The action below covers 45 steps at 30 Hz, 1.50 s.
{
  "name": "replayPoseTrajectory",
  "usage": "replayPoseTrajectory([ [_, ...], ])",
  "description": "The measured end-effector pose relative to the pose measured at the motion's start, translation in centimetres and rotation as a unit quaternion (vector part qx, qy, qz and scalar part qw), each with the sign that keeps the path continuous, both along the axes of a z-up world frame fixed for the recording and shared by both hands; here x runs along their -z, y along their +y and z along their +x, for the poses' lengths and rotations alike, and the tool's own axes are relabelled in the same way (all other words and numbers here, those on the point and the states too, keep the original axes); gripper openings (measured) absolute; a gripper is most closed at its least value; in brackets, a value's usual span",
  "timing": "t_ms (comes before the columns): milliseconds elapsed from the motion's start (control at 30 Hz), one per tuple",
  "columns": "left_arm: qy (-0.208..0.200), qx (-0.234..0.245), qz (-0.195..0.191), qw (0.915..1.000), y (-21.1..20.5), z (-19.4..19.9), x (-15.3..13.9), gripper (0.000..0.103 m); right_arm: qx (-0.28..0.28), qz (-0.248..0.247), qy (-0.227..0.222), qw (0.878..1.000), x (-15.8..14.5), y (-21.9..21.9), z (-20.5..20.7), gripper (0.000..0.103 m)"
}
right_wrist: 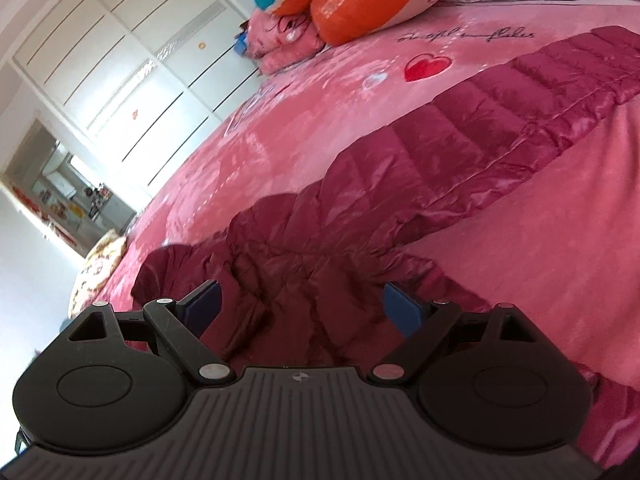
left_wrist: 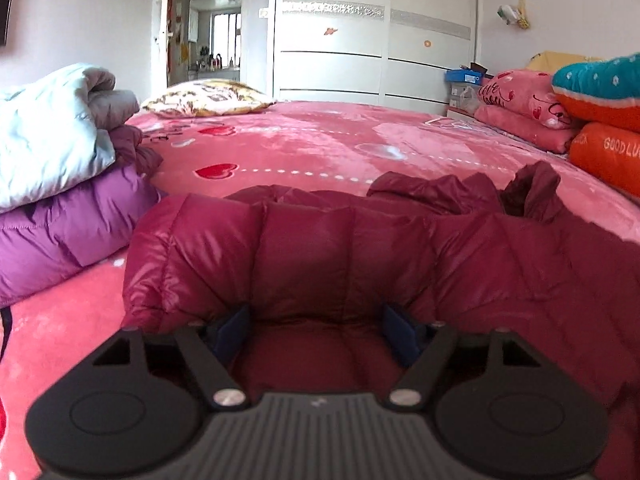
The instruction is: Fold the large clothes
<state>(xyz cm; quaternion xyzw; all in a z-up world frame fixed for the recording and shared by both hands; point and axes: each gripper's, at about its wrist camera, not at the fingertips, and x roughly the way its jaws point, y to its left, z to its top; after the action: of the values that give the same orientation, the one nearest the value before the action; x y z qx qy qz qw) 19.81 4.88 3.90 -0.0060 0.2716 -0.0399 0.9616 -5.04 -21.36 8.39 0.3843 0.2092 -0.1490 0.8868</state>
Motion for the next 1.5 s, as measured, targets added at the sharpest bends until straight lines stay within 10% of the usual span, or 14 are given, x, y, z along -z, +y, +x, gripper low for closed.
replayPoseTrajectory([
  [367,-0.004,-0.010,0.017,0.9998,-1.1,-2.4,-2.6,0.076,0.052,0.002,-0.011,0.999,-0.5,-2.8,-1.7,0.103],
  [733,0.007,0.092,-0.012,0.9956,-7.8,-12.4,-6.6,0.081,0.208,0.047,-0.035,0.976,0.5,-12.3,-9.1,0.103],
  [1100,0.059,0.149,0.008,0.9871,-12.5,-18.1,-2.7,0.087,0.339,0.165,-0.105,0.920,6.1,-23.2,-18.1,0.103],
  [1500,0.043,0.151,0.034,0.9870,-12.9,-19.3,0.0,0.102,0.310,0.165,-0.180,0.919,7.3,-27.1,-15.0,0.103],
])
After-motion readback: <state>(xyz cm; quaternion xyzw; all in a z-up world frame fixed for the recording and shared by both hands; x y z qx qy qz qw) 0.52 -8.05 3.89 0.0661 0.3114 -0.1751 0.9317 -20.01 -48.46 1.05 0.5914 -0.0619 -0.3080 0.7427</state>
